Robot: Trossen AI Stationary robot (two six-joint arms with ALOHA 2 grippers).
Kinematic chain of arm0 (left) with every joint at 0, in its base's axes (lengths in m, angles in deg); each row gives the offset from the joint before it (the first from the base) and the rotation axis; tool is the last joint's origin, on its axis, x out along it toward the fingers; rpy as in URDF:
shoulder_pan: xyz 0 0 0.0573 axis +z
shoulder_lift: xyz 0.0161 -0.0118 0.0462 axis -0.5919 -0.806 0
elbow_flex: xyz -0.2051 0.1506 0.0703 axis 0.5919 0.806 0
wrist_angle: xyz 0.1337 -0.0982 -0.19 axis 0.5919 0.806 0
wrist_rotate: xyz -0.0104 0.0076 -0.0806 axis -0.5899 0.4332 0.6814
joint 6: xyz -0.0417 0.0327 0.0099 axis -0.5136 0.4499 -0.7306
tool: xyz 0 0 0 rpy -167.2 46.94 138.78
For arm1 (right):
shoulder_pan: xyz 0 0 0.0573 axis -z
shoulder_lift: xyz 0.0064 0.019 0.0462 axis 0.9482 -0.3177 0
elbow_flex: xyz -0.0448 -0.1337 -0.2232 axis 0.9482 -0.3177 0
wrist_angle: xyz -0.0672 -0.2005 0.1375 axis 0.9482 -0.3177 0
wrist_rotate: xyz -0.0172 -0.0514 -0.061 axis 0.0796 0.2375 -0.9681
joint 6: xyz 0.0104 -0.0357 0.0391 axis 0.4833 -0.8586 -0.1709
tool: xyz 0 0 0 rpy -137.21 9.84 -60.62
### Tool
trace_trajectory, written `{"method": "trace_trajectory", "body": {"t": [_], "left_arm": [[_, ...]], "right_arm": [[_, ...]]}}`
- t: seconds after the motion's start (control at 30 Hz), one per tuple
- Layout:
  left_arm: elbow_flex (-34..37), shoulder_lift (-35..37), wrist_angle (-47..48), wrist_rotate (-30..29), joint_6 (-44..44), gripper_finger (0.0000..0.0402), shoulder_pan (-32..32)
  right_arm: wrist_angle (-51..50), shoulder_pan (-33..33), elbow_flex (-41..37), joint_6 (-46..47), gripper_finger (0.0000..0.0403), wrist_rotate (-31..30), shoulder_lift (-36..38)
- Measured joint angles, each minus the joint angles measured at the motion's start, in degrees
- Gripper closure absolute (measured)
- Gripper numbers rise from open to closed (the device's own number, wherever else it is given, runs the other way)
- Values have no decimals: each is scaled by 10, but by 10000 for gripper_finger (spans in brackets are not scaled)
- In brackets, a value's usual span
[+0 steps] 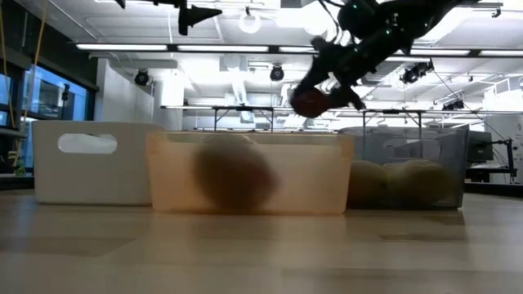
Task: Sort produce into baskets
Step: Put the red apple into the orange bin
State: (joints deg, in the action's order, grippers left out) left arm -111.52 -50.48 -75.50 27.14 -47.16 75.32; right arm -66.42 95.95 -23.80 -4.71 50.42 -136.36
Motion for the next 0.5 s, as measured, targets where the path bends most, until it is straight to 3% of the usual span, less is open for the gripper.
{"method": "trace_trajectory", "body": {"t": [0.1, 0.2, 0.33, 0.5], "left_arm": [[0, 2, 46, -17, -6, 83, -34], [0, 1, 84, -52, -4, 83, -81], [0, 2, 105, -90, 32, 83, -142], [0, 2, 100, -90, 74, 83, -183]], "right_arm": [[2, -64, 0, -12, 130, 41, -22], [14, -123, 0, -6, 129, 37, -39], [46, -175, 0, 55, 129, 7, -49], [58, -216, 0, 174, 128, -69, -49]]}}
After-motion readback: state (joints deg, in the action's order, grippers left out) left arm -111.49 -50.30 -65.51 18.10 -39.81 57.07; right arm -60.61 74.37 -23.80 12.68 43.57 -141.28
